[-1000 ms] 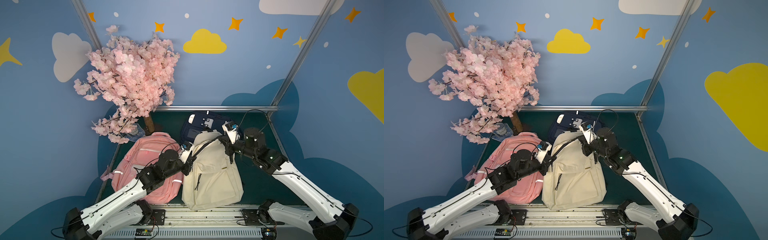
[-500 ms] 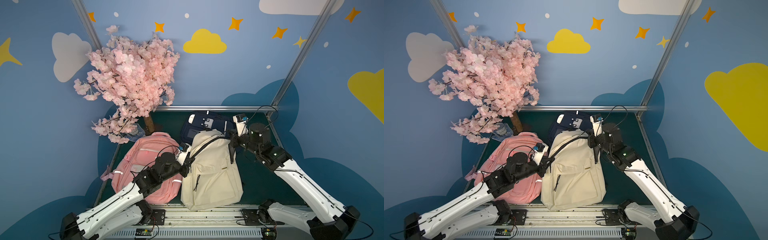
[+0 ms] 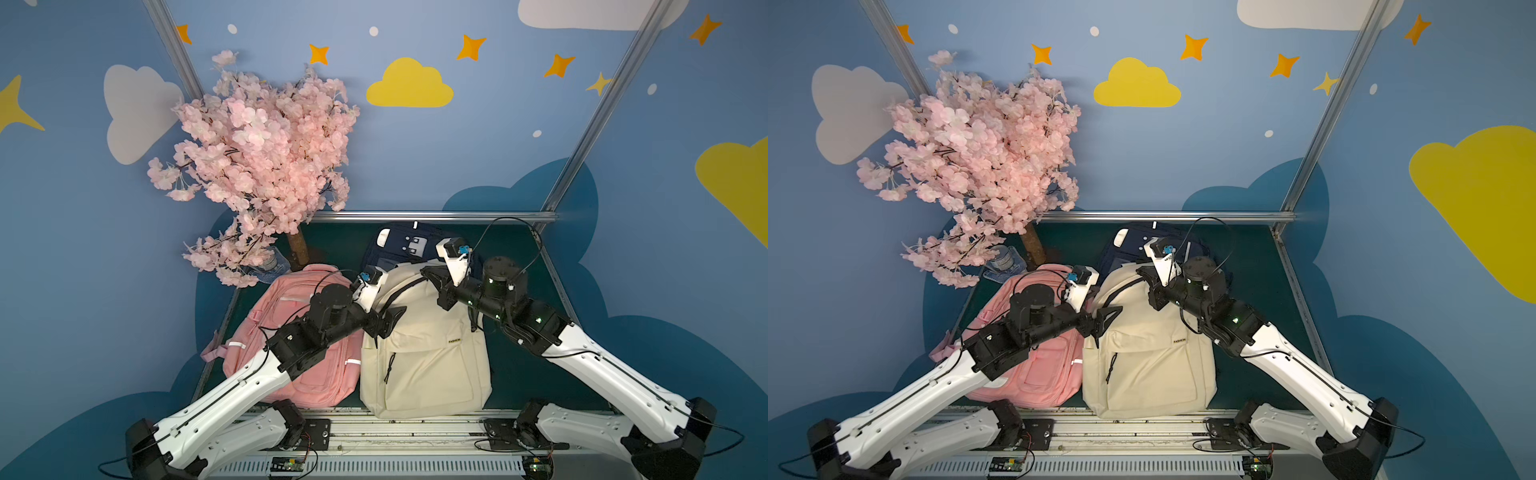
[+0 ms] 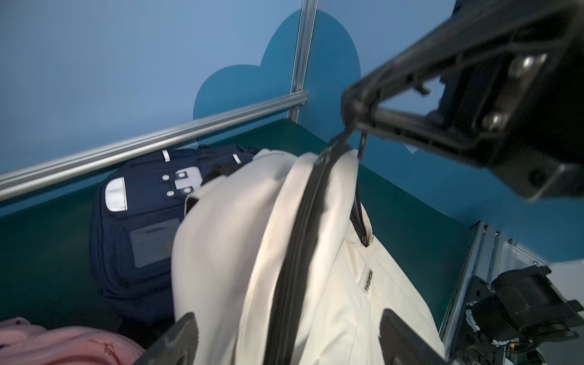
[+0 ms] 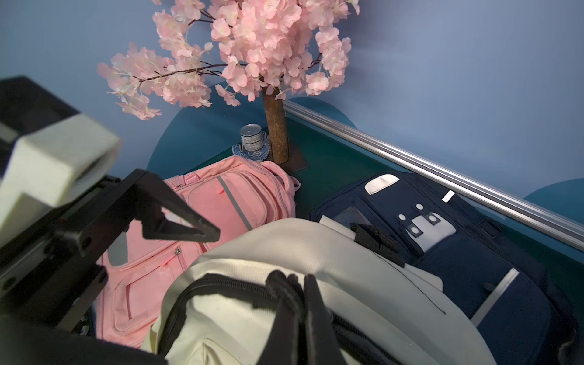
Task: Zip up the backpack
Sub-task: Zip the zipper on the backpack.
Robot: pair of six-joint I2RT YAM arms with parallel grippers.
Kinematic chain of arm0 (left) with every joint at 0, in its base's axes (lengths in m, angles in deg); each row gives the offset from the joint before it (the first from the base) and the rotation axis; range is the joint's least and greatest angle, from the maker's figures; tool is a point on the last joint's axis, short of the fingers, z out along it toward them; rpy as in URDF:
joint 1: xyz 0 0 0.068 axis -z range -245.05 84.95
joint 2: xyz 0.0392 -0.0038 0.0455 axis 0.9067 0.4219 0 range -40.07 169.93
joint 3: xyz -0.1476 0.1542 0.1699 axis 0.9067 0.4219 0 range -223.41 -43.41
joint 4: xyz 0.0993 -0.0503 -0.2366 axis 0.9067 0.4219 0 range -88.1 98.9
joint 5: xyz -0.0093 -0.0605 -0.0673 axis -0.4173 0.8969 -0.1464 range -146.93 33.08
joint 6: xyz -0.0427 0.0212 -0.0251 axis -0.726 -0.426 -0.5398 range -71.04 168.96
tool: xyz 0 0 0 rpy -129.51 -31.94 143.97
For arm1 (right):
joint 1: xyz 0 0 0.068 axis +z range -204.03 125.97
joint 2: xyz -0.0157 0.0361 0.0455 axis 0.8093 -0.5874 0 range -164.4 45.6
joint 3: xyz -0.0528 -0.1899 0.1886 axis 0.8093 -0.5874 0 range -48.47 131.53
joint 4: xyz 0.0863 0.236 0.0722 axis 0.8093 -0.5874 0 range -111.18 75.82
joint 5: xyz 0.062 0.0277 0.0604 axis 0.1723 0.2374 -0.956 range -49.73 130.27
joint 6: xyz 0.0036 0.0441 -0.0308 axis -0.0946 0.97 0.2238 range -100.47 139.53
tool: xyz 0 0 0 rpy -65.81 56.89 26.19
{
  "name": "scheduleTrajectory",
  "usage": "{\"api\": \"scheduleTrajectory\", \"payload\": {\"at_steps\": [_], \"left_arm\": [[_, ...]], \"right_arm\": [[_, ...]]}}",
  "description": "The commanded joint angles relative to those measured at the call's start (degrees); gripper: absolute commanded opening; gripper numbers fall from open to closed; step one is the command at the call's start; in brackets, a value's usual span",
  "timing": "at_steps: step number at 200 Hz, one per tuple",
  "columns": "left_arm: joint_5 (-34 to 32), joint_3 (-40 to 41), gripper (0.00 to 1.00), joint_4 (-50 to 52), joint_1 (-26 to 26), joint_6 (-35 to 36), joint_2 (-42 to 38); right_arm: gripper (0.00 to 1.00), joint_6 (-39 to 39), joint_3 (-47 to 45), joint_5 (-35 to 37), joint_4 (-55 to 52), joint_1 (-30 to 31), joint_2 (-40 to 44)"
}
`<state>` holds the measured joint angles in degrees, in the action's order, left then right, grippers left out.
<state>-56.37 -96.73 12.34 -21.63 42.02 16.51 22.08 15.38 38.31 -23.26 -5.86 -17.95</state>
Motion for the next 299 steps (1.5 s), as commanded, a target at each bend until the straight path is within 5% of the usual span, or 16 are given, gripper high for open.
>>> {"api": "scheduleTrajectory", "payload": {"at_steps": [1, 49, 114, 170, 212, 241, 275, 299], "left_arm": [[4.7, -3.3, 0.93, 1.7, -1.5, 2.8, 3.5], [6.7, -4.1, 0.82, 0.3, -2.5, 3.1, 8.7], [6.5, -1.7, 0.19, -1.8, -5.3, 0.7, 7.0], [2.1, 0.4, 0.03, -1.4, -9.1, -3.0, 3.6], [4.5, 0.8, 0.05, -1.0, -12.6, -5.2, 3.1], [18.3, -4.7, 0.25, 1.7, -11.8, -3.1, 8.1], [21.1, -12.5, 0.69, 6.6, -8.0, 3.3, 12.7], [19.9, -21.9, 0.76, 14.9, -6.2, 7.7, 18.8]], "right_arm": [[0.00, -0.4, 2.4, -1.1, 3.7, 1.4, -0.3], [0.00, -0.1, 2.6, 2.1, 4.0, 2.6, 0.0], [0.00, 6.0, 0.6, 11.3, 1.6, -1.5, 2.4], [0.00, 12.7, -7.6, 12.6, -1.3, -13.5, 8.5], [0.00, 14.1, -11.2, 8.6, 0.1, -15.8, 10.8], [0.00, 12.2, -9.0, 2.3, 6.0, -13.8, 8.7], [0.00, 9.6, -2.5, -0.7, 6.0, -11.3, 3.8], [0.00, 8.2, 0.0, -0.8, 6.0, -9.2, 2.4]]}}
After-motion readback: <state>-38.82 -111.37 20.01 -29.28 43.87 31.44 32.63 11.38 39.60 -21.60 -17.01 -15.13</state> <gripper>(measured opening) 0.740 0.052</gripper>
